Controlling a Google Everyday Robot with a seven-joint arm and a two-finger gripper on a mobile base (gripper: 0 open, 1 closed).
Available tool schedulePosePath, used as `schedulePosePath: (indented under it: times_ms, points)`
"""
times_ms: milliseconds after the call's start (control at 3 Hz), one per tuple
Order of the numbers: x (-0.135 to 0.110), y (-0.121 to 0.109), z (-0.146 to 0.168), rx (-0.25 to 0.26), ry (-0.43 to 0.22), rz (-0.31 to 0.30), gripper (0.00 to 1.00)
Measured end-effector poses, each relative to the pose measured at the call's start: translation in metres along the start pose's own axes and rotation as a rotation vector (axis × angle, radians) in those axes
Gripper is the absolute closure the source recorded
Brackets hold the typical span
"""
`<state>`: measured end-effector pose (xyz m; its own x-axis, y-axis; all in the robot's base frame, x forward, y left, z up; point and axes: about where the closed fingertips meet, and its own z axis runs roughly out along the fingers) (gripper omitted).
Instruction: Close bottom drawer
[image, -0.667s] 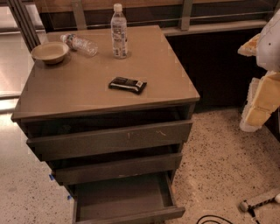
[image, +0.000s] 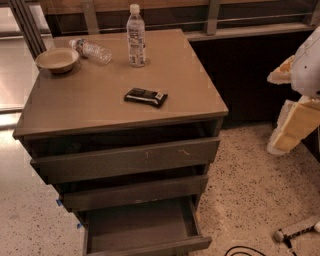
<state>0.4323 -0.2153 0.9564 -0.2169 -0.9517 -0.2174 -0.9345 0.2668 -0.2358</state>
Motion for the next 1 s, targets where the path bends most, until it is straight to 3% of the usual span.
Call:
schedulePosePath:
  times_ms: [333, 667, 1000]
  points:
    - [0.002, 0.029, 0.048, -0.047, -0.079, -0.002, 0.42]
    - [0.008, 0.083, 0.159, -0.202, -0.240, 0.065, 0.73]
    - [0.011, 0.089, 0.162, -0.212, -0.223, 0.069, 0.97]
